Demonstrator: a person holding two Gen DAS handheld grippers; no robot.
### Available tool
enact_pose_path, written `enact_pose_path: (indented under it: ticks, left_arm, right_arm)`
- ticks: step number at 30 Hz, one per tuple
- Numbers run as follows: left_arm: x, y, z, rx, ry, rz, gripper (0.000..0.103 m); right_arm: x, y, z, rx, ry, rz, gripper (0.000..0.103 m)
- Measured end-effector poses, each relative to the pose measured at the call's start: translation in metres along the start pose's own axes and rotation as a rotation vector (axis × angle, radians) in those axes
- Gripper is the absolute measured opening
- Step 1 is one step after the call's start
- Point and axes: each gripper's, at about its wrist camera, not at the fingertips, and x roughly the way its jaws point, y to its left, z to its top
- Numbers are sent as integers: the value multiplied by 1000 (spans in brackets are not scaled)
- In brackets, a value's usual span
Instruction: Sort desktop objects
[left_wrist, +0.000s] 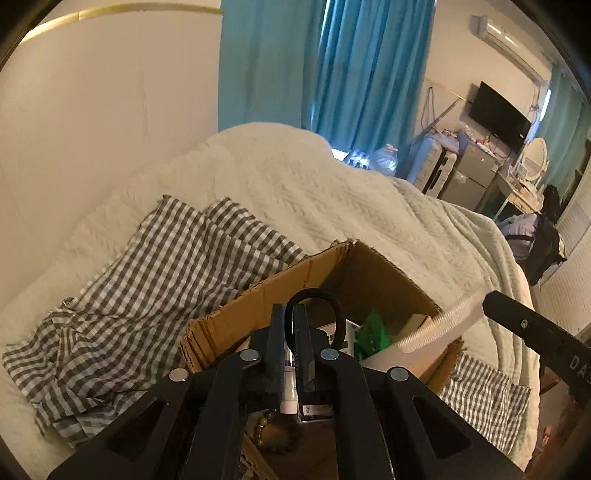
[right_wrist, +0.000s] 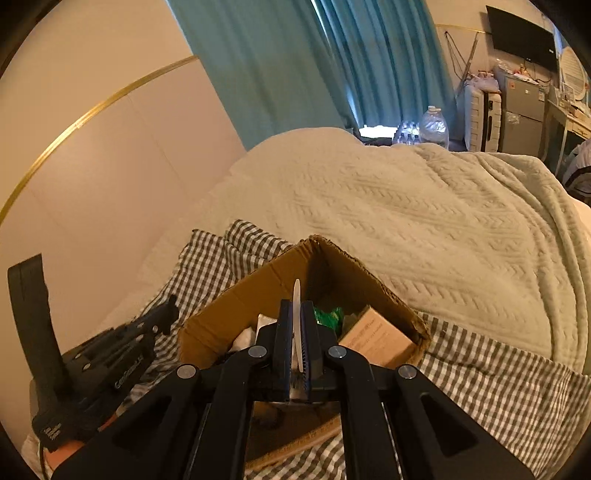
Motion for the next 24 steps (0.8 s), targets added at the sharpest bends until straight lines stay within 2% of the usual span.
enact_pose_path:
  ticks: [1,2,3,4,5,6,8,13,17,19,21,24]
  left_arm:
    - [3,1,1,1,4,3,6]
    - [5,1,1,7,11,7,11]
    - [7,-1,1,16,21,6,28]
    - [9,-1,2,30,30,10,60]
    - [8,-2,2,40,24,28,73]
    - [2,-3,2,44,-16,61,85]
    - [-6,-4,1,51,-62,77,88]
    - [-33,-12,1,32,-81,27,92]
    - [-66,-23,0,28,-143,-5,94]
    - [-87,-32,-2,28,-187,-3,103]
    - [-105,-41,-6,26,-235,-8,103]
    - [-121,-52,-12,34,-250,7,103]
  right_arm:
    - [4,-2,0,11,1,-2,17]
    - [6,-6,0,23,-4,-8,39]
    - [6,-9,0,39,-14,-12,57]
    - [4,-11,2,61,-29,-10,60]
    - [1,-14,4,77,-36,-2,61]
    - [-1,-17,5,93,-41,6,61]
    - [-11,-22,7,113,-58,2,61]
    - [-45,-37,7,140,-111,-20,64]
    - [-89,-52,3,161,-186,-46,75]
    - [-115,-59,-2,165,-224,-64,81]
    - [-134,-66,-7,171,-247,-80,86]
    - [-160,-75,-18,185,-272,-114,91]
